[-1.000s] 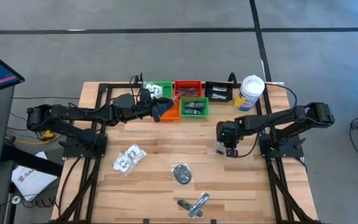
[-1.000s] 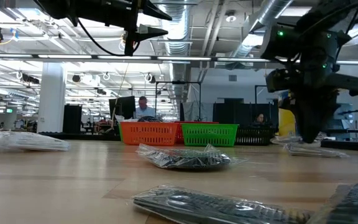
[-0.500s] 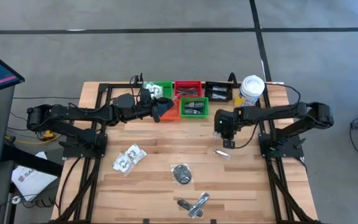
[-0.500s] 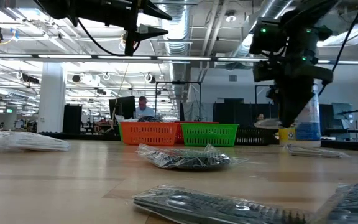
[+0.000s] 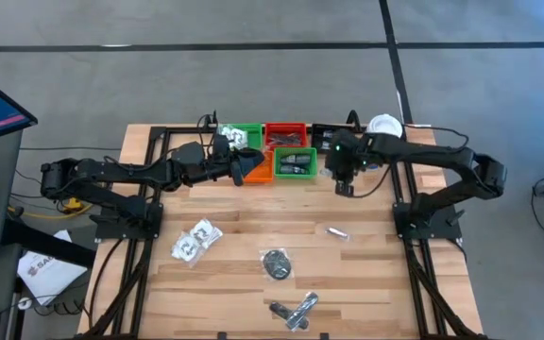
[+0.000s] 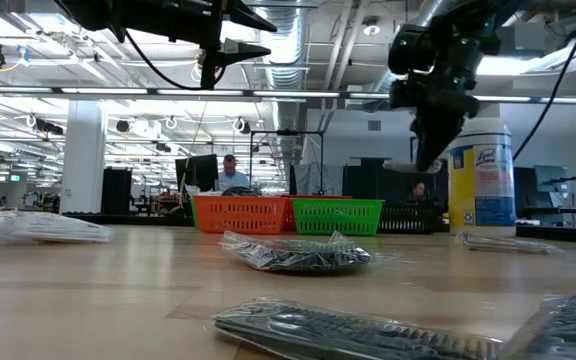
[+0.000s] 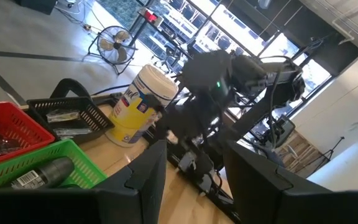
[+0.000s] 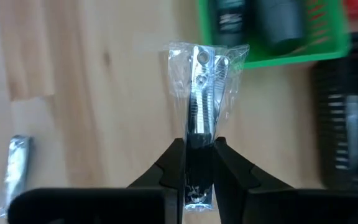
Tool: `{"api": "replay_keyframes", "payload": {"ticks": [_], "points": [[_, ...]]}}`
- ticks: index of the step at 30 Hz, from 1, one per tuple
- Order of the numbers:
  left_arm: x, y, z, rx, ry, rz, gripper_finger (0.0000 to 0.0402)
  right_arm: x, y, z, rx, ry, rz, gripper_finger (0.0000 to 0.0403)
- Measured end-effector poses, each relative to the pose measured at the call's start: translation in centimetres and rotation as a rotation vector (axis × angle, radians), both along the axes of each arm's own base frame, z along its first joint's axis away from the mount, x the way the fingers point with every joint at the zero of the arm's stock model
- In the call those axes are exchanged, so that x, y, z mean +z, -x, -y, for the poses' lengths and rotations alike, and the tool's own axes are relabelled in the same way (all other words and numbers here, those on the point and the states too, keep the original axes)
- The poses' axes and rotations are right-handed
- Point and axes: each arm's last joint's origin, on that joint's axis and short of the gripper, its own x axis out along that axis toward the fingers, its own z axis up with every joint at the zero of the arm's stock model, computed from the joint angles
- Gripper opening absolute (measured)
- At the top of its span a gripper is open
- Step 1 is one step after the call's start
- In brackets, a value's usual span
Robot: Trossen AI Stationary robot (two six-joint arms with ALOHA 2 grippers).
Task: Pick & Place Travel size toiletries
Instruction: Put the nail cutter into the black bin
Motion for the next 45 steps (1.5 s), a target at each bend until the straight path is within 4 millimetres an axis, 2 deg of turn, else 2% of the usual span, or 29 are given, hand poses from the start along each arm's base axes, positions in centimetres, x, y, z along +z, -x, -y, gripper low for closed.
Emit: {"api": "replay_keyframes", "payload": {"ticks": [13,21,28,45], "points": [[0.0,0.0,0.0,0.0,0.0,0.0,0.0154,3.4,1.1,4.4,-0.081,0.124,0.061,0.0046],[0.0,0.0,0.0,0.004,0.0,0.0,0.0154,4.4,2.0,6.4,-0.135,0.179,0.103,0.0046],[0.0,0.0,0.0,0.006,0.0,0.0,0.0154,4.5,2.5,7.3,-0.159,0.198,0.111,0.0046],[0.0,0.0,0.0,0.009,0.007,0.003,0.0154,4.9,2.2,7.8,-0.134,0.26,0.157,0.0046]]}}
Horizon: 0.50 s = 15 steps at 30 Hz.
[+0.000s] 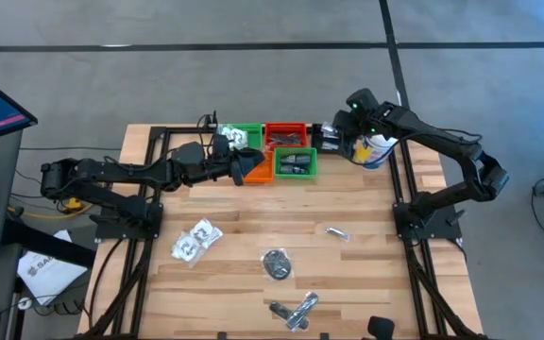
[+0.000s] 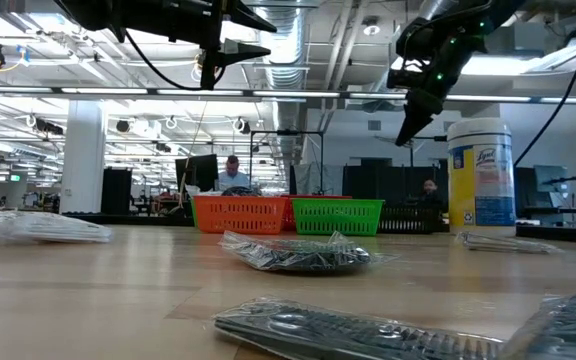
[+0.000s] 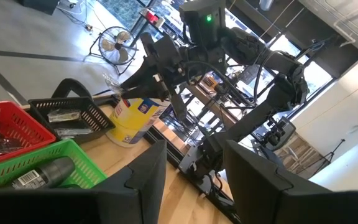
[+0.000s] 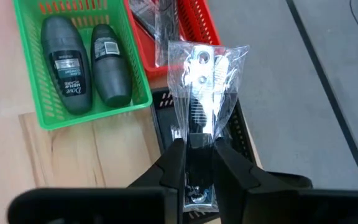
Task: Pick & Place Travel size toiletries
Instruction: Put the nail cutter into the black bin
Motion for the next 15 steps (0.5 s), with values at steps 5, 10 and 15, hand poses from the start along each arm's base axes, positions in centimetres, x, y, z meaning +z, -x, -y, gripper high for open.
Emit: {"api": "replay_keyframes", "payload": {"ticks": [5,10,15], "points": [[0.0,0.0,0.0,0.0,0.01,0.003,0.0154,0.1,0.1,0.2,-0.007,0.006,0.011,0.0046],[0.0,0.0,0.0,0.0,0.014,0.005,0.0154,-0.9,-0.1,1.5,-0.03,-0.036,-0.031,0.0046],[0.0,0.0,0.0,0.0,0.017,0.006,0.0154,-1.5,-1.6,3.3,-0.026,-0.053,-0.061,0.0046]]}}
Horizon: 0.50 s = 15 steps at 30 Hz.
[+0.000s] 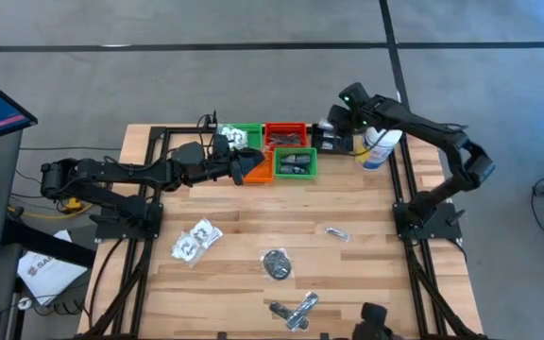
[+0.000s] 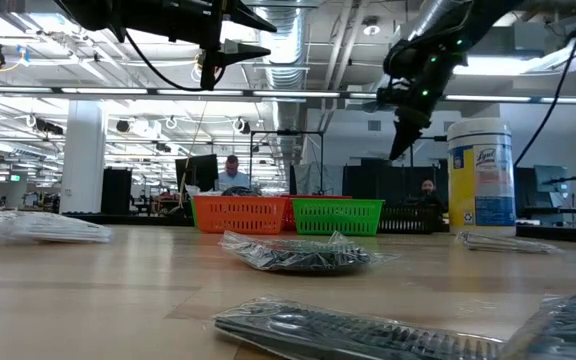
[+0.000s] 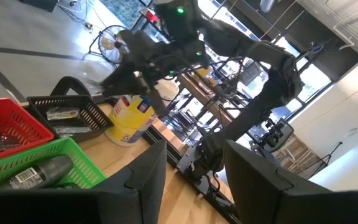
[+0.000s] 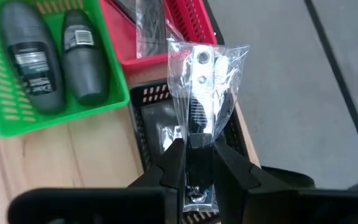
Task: Pick & Place Travel size toiletries
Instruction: Put the nail cutter into the black bin
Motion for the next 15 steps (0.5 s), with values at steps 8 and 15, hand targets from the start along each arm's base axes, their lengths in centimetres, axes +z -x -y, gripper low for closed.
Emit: {"api": "replay_keyframes", "payload": {"ticks": [8,15], "points": [[0.0,0.0,0.0,0.0,0.021,0.007,0.0154,-1.0,-2.3,2.8,0.019,-0.016,-0.04,0.0046],[0.0,0.0,0.0,0.0,0.033,0.012,0.0154,-2.0,-0.9,5.1,-0.033,-0.042,-0.071,0.0048]]}}
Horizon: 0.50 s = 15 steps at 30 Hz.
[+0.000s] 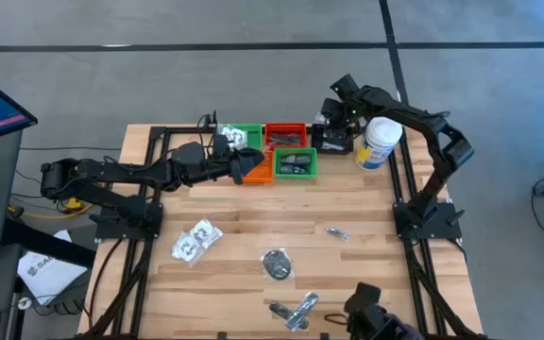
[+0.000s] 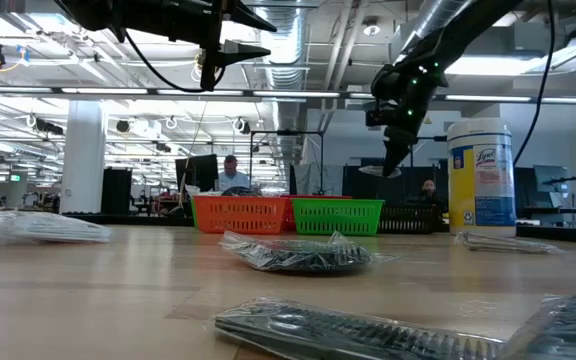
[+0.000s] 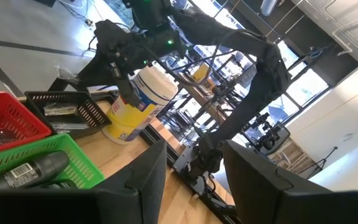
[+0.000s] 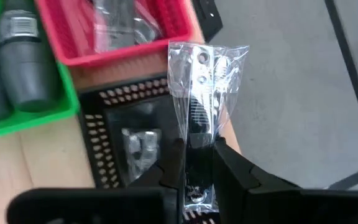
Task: Pick & Place Travel size toiletries
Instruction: Put the nail cutter into the black bin
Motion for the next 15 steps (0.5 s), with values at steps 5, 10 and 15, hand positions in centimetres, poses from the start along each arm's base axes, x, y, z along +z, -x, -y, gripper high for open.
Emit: {"api": "replay_keyframes", "payload": {"ticks": [5,10,15], "points": [[0.0,0.0,0.0,0.003,0.0,0.0,0.0154,0.0,1.3,1.0,-0.022,-0.033,0.035,0.0048],[0.0,0.1,-0.3,0.024,-0.003,-0.001,0.0154,-0.6,1.9,1.2,-0.036,-0.049,0.035,0.0047],[0.0,0.1,-0.6,0.034,-0.004,-0.002,0.0154,-2.2,1.9,0.3,-0.009,-0.096,0.005,0.0047]]}}
